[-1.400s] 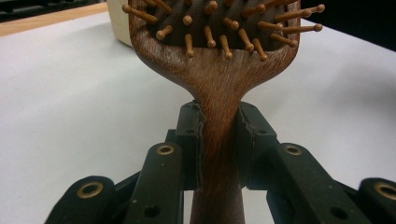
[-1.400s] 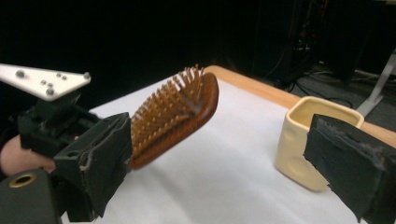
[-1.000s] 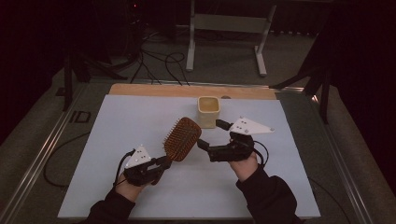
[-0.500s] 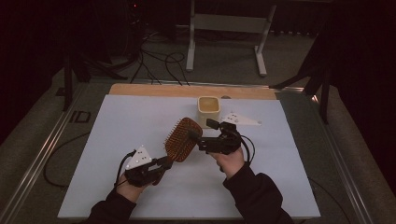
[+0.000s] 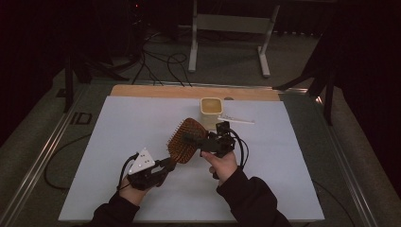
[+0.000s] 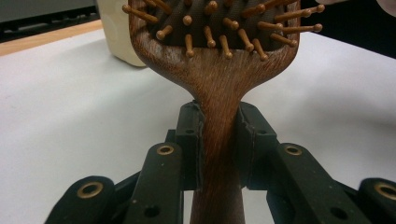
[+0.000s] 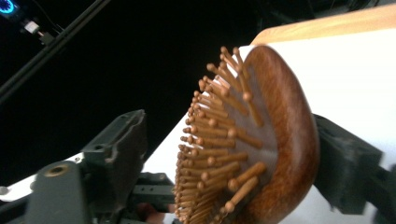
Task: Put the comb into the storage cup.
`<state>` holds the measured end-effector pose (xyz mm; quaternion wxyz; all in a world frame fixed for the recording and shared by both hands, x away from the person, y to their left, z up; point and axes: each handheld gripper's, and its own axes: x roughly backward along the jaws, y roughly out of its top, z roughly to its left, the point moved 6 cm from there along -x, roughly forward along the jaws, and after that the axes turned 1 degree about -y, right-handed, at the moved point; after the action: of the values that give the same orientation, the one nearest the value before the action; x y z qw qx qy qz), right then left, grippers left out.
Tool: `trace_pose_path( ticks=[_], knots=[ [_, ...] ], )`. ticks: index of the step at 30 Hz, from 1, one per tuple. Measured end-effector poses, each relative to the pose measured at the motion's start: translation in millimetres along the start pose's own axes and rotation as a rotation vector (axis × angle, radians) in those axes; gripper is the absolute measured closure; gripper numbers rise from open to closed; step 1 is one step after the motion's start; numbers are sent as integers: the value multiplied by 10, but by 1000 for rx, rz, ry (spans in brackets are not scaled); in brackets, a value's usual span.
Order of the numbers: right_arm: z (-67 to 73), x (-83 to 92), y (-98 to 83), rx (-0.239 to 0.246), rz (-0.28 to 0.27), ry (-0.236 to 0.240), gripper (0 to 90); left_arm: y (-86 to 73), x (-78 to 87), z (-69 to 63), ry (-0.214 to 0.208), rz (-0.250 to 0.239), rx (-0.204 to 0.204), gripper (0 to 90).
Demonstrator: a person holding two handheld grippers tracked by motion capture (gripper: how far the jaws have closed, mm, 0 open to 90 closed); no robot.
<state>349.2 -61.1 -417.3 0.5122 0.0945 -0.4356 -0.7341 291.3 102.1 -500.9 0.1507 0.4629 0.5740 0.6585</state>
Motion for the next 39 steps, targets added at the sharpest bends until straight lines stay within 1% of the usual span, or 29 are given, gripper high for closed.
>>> trace_pose_path(
  ticks=[1,3,5,7,13,16,17,19,22,25,29,31,34,35,36,37,38,39],
  knots=[
    [2,-9,-12,-9,7,12,224,2,1,1,0,-4,2,739],
    [-1,-29,-36,-18,11,11,253,9,3,2,-2,-12,4,739],
    [7,-51,-59,-40,23,33,288,17,3,-1,-2,-18,4,739],
    [12,-72,-80,-45,28,39,333,17,4,-4,-3,-16,1,739],
    [-4,-86,-102,-57,43,40,421,16,15,1,-4,-21,2,739],
    [-4,-91,-112,-66,55,44,426,15,12,1,-14,-20,2,739],
    [-1,-91,-121,-54,57,37,432,10,10,6,-20,-18,1,739],
    [-10,-91,-129,-57,51,40,441,7,9,6,-19,-14,-1,739],
    [-16,-85,-135,-67,56,45,461,0,0,1,-21,-13,-2,739],
    [9,-68,-135,-43,66,34,471,2,-3,-7,-25,-11,-14,739],
    [57,-39,-131,-18,56,21,495,20,2,-21,-30,-15,-18,739],
    [67,-34,-128,-17,45,14,503,25,5,-22,-28,-15,-22,739],
    [83,-30,-126,-6,41,21,511,37,7,-20,-31,-7,-30,737],
    [86,-29,-124,6,44,22,514,42,10,-14,-39,-4,-31,734],
    [88,-28,-121,14,42,26,516,48,14,-8,-35,-8,-31,730],
    [92,-26,-115,16,40,28,518,47,11,-4,-40,0,-29,723],
    [92,-24,-107,20,38,25,518,42,4,-6,-42,8,-25,691],
    [91,-17,-97,23,35,21,519,35,-1,-3,-36,7,-23,664]
  ],
)
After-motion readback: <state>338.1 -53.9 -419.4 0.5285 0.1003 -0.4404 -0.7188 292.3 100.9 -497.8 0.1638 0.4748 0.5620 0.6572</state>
